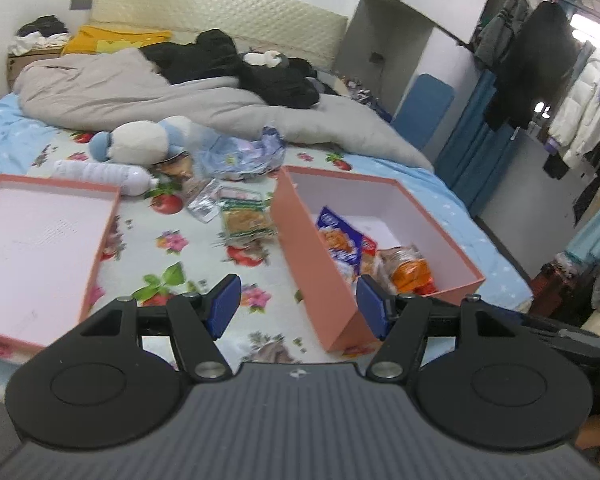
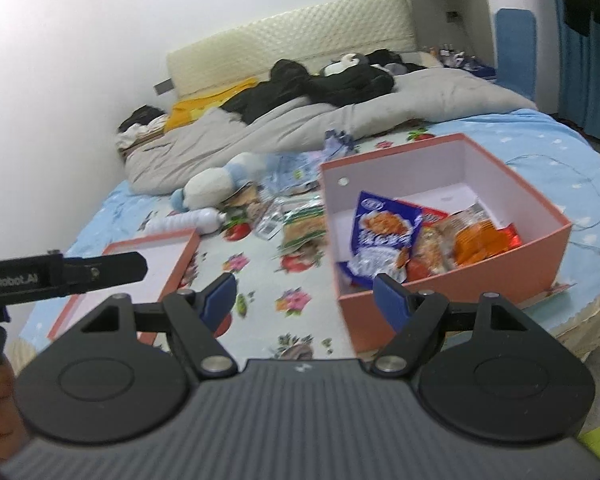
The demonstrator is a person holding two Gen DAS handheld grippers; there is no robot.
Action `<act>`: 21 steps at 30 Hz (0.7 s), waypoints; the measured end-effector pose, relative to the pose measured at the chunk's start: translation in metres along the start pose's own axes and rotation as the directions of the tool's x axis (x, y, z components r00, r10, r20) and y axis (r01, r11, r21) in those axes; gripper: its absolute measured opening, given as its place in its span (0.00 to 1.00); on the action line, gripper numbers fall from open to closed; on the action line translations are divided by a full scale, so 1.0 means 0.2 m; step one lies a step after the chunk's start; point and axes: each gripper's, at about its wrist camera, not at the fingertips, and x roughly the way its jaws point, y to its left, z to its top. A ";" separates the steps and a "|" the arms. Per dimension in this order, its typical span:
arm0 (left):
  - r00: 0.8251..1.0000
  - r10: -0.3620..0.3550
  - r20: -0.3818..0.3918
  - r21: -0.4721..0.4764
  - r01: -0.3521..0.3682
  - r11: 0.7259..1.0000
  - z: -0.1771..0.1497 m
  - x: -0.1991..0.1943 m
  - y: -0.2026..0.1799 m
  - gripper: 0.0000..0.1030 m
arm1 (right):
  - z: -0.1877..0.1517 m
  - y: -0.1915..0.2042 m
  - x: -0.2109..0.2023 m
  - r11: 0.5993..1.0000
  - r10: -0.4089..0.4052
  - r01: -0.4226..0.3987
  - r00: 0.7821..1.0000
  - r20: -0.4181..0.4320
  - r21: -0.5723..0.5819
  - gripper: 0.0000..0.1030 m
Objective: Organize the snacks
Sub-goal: 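Withdraw both open tools from the deep box toward the remaining snacks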
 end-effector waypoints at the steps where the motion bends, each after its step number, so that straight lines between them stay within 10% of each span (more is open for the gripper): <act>1: 1.000 0.005 -0.007 -0.007 -0.005 1.000 -0.02 -0.01 0.02 0.67 | -0.01 0.01 0.00 1.000 0.007 -0.007 1.000 -0.001 -0.006 0.75; 21: 0.994 0.056 -0.091 -0.061 -0.062 0.996 0.10 0.27 0.24 0.67 | -0.02 0.07 0.32 1.000 0.027 -0.028 0.997 -0.074 -0.012 0.75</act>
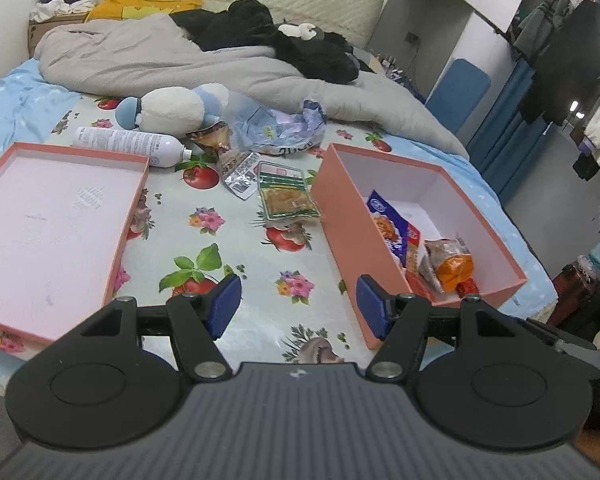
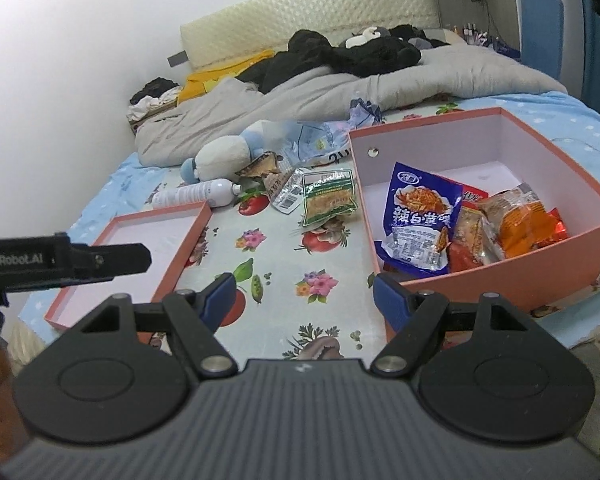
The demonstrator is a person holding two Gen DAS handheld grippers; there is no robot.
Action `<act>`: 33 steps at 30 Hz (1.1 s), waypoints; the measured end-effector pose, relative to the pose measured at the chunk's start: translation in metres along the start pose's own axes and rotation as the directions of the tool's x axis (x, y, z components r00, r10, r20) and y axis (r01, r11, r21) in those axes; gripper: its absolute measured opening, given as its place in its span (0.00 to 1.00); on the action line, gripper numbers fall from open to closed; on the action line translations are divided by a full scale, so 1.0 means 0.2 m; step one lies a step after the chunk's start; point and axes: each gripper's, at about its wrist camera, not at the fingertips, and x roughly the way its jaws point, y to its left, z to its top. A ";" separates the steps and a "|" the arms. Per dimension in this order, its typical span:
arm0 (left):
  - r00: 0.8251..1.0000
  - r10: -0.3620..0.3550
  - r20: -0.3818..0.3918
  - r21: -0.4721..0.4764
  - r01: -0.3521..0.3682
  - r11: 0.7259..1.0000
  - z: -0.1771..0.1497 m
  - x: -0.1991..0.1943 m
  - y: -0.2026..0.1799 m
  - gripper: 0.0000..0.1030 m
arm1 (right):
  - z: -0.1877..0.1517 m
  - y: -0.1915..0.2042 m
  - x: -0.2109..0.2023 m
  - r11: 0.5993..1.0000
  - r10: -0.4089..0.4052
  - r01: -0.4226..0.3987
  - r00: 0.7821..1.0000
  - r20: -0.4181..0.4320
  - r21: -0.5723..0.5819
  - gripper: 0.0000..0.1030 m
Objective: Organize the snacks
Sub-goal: 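Withdraw both open tools from the deep box toward the remaining snacks, then grasp the brown sauce packet with the left tool while the right tool grasps the green pickle packet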
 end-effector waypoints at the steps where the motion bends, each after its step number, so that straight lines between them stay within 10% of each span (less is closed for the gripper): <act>1: 1.000 0.002 -0.005 -0.002 -0.002 1.000 0.02 0.03 0.02 0.67 | 0.01 0.00 0.03 1.000 -0.001 0.001 1.000 -0.005 0.000 0.75; 24: 0.994 0.072 -0.083 -0.001 -0.072 0.997 0.46 0.99 0.46 0.86 | 0.10 0.26 0.78 0.995 -0.039 0.039 0.999 0.008 -0.096 0.74; 33: 0.992 0.013 -0.124 -0.109 -0.027 0.994 0.65 1.45 0.61 0.86 | 0.16 0.27 1.22 0.961 -0.204 0.205 0.979 0.022 -0.184 0.74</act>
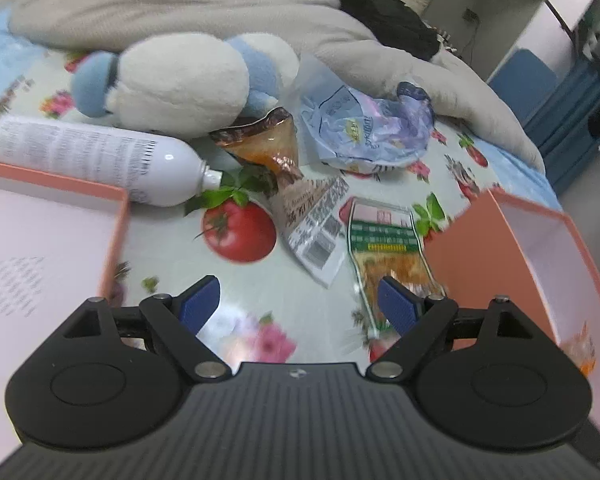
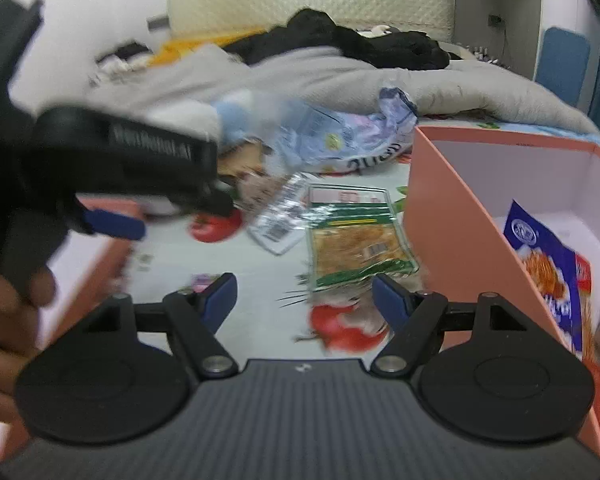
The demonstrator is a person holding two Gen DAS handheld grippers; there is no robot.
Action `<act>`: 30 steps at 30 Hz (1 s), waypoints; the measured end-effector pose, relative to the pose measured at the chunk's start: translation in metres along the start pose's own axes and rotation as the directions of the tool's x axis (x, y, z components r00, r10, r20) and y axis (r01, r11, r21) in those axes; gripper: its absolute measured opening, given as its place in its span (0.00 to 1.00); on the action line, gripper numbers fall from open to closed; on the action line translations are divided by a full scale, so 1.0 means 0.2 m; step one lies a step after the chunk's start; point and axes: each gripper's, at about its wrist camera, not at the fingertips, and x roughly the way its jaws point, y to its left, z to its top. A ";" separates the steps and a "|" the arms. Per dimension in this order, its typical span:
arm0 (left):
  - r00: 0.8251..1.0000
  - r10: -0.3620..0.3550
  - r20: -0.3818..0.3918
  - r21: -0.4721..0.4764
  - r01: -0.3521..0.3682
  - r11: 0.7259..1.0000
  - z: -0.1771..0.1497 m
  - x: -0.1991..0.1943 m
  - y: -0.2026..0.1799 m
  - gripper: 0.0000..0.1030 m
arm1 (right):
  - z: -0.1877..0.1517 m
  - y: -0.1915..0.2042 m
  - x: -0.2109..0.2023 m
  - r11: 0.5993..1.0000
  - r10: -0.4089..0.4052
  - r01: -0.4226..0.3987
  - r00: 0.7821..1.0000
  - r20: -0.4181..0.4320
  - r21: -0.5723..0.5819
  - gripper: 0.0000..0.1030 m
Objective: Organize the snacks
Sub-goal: 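Grasp the brown sauce packet with the left tool while the right tool grasps the green pickle packet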
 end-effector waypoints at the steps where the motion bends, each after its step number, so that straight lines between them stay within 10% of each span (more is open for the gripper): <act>1: 1.000 -0.016 0.004 -0.007 0.016 1.000 0.03 0.05 0.01 0.86 | 0.01 0.00 0.04 1.000 -0.014 0.014 1.000 -0.008 -0.007 0.74; 19: 0.999 -0.052 0.006 -0.137 0.052 0.989 0.29 0.53 0.08 0.82 | 0.20 -0.03 0.52 0.990 -0.133 0.137 0.981 -0.143 0.018 0.74; 30: 1.000 -0.023 0.001 -0.080 0.023 0.997 0.33 0.62 0.08 0.46 | 0.19 -0.04 0.61 0.994 -0.109 0.109 0.968 -0.227 -0.012 0.66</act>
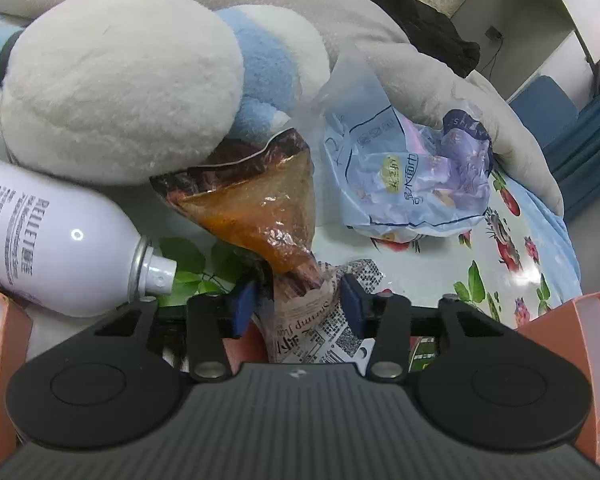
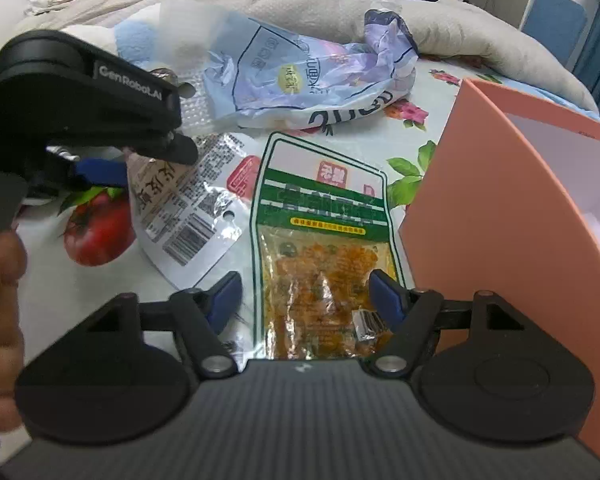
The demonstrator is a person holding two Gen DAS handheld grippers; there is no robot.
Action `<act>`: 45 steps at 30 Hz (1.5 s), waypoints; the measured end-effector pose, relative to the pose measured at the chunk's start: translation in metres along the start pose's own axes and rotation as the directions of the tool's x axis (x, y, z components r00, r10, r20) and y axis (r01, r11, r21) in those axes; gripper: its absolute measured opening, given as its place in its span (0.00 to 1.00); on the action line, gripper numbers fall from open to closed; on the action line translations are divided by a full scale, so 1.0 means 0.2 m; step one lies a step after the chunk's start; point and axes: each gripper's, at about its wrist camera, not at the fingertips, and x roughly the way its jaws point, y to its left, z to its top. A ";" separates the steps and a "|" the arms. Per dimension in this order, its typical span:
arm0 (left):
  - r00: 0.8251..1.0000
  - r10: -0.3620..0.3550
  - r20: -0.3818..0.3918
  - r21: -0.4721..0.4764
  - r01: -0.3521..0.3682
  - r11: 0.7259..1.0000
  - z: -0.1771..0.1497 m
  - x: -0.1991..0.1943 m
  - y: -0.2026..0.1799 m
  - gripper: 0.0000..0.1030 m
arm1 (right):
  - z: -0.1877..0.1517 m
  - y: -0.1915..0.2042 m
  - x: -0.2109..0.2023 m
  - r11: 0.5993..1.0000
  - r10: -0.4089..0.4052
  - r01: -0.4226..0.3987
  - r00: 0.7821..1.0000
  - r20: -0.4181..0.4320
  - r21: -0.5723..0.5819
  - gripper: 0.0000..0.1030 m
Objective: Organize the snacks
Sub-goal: 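Grasp the brown sauce packet with the left tool while the right tool grasps the green pickle packet, then carry the brown packet with the left tool while the right tool carries the green packet to the box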
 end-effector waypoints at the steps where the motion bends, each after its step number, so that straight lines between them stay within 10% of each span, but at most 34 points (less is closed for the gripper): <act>1: 1.000 -0.001 0.005 0.012 0.001 1.000 0.00 0.00 -0.01 0.45 | 0.00 -0.01 0.00 1.000 0.004 -0.004 1.000 -0.001 0.001 0.64; 12: 1.000 0.028 -0.006 0.091 -0.027 0.995 -0.08 -0.20 -0.02 0.38 | 0.00 -0.05 -0.07 1.000 0.024 -0.024 1.000 -0.018 -0.015 0.27; 45: 0.989 0.130 -0.071 0.161 -0.118 0.980 -0.98 -1.06 -0.04 0.38 | -0.46 -0.31 -0.86 0.968 0.241 -0.244 0.969 0.049 0.064 0.24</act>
